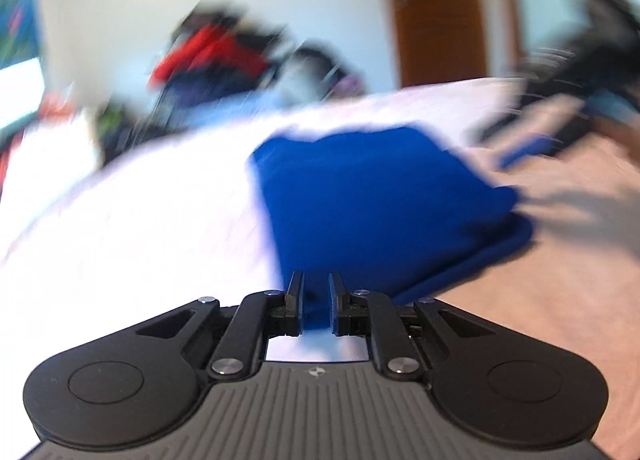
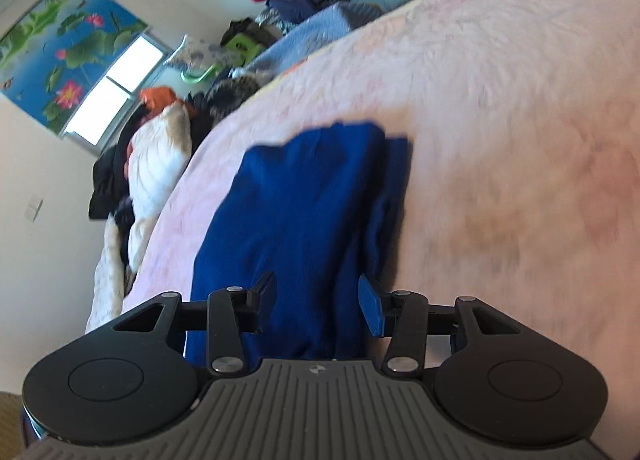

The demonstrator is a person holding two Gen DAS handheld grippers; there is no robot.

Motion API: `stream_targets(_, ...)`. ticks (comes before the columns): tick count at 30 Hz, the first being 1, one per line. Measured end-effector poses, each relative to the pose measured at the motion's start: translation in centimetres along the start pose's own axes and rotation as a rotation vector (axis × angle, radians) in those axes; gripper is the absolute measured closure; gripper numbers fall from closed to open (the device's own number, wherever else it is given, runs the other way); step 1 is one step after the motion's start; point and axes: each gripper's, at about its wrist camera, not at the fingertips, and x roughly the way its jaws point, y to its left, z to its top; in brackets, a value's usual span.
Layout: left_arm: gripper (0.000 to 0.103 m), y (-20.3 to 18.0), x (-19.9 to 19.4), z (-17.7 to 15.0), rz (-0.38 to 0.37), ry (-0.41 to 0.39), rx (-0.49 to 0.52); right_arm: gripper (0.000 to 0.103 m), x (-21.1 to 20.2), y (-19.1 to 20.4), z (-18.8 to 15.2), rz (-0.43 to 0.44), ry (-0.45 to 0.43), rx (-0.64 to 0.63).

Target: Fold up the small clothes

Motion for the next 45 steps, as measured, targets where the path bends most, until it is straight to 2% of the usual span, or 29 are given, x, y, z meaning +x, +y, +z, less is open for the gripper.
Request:
stream_targets(3,0.092,3.4,1.2,0.4,-0.062,0.096,-0.237,0.057,0.2,0.5,-1.7,-0.008,0.034,0.006)
stream_targets(4,0.092,4.0,1.5,0.5,-0.08,0.112,-0.285,0.062,0.4,0.6,-2.1,-0.019,0.045,0.001)
stream_targets(5,0.092,4.3,1.7,0.6,-0.08,0.121,-0.304,0.072,0.6,0.8,-2.5,-0.031,0.055,-0.006)
stream_targets(7,0.092,4.1,2.0,0.9,-0.087,0.137,-0.306,0.084,1.4,1.2,-3.0,-0.04,0.089,-0.02)
stream_targets(8,0.092,4.1,2.0,1.0,-0.09,0.142,-0.307,0.085,1.7,1.4,-3.1,-0.045,0.101,-0.022)
stream_targets(10,0.087,4.0,2.2,1.4,-0.093,0.157,-0.309,0.091,2.0,1.8,-3.6,-0.051,0.115,-0.052)
stream_targets(11,0.08,3.9,2.4,1.5,-0.098,0.162,-0.311,0.094,1.9,2.1,-3.8,-0.051,0.116,-0.068)
stream_targets(12,0.074,4.0,2.6,1.6,-0.102,0.165,-0.316,0.095,1.7,2.4,-3.9,-0.047,0.109,-0.081)
stream_targets(14,0.071,4.1,3.0,1.2,-0.103,0.178,-0.321,0.096,0.8,2.8,-3.8,-0.026,0.092,-0.096)
stream_targets(18,0.069,4.2,3.5,0.9,-0.117,0.189,-0.348,0.096,0.2,1.5,-3.8,-0.106,0.103,-0.083)
stream_targets(19,0.069,4.2,3.5,1.0,-0.116,0.191,-0.346,0.096,0.5,0.8,-4.0,-0.12,0.109,-0.073)
stream_targets(22,0.068,4.7,3.2,1.4,-0.125,0.201,-0.354,0.087,-0.4,0.3,-4.1,-0.026,0.079,-0.009)
stream_targets(24,0.066,5.4,3.2,1.7,-0.126,0.205,-0.373,0.07,-1.4,0.3,-3.7,-0.012,0.025,0.01)
stream_targets(25,0.064,6.0,3.2,1.9,-0.134,0.208,-0.397,0.055,-1.7,0.1,-3.5,-0.006,0.003,0.025)
stream_targets(26,0.06,6.5,3.3,2.0,-0.147,0.213,-0.427,0.048,-1.9,-0.1,-3.2,-0.002,-0.011,0.033)
stream_targets(28,0.057,7.7,4.2,2.2,-0.199,0.237,-0.509,0.048,-1.4,-0.4,-2.8,-0.031,-0.001,0.036)
stream_targets(30,0.056,8.6,5.8,2.1,-0.306,0.284,-0.58,0.048,-0.5,-0.7,-2.7,-0.051,0.025,0.042)
stream_targets(31,0.056,8.9,6.6,1.9,-0.343,0.31,-0.614,0.049,0.2,-0.9,-2.8,-0.051,0.048,0.047)
stream_targets(34,0.056,9.1,7.6,1.9,-0.424,0.322,-0.659,0.052,2.1,-0.7,-3.6,-0.012,0.124,0.044)
stream_targets(37,0.057,8.6,8.0,2.3,-0.445,0.335,-0.634,0.053,2.8,-0.4,-3.8,0.045,0.15,0.04)
stream_targets(38,0.059,8.3,7.9,2.5,-0.44,0.337,-0.607,0.057,2.9,-0.7,-3.8,0.067,0.154,0.066)
stream_targets(39,0.072,7.9,7.9,2.6,-0.424,0.339,-0.578,0.063,3.1,-1.1,-3.8,0.087,0.16,0.095)
stream_targets(40,0.078,7.4,7.8,2.8,-0.39,0.349,-0.53,0.083,3.3,-1.5,-3.8,0.093,0.171,0.121)
stream_targets(41,0.084,6.9,7.8,3.0,-0.361,0.35,-0.491,0.087,3.5,-1.8,-3.9,0.08,0.182,0.126)
stream_targets(42,0.088,6.5,7.7,3.2,-0.341,0.35,-0.46,0.088,3.5,-1.8,-4.0,0.078,0.181,0.117)
stream_targets(45,0.091,5.2,7.1,3.8,-0.284,0.345,-0.37,0.088,3.1,-0.8,-4.4,0.059,0.153,0.063)
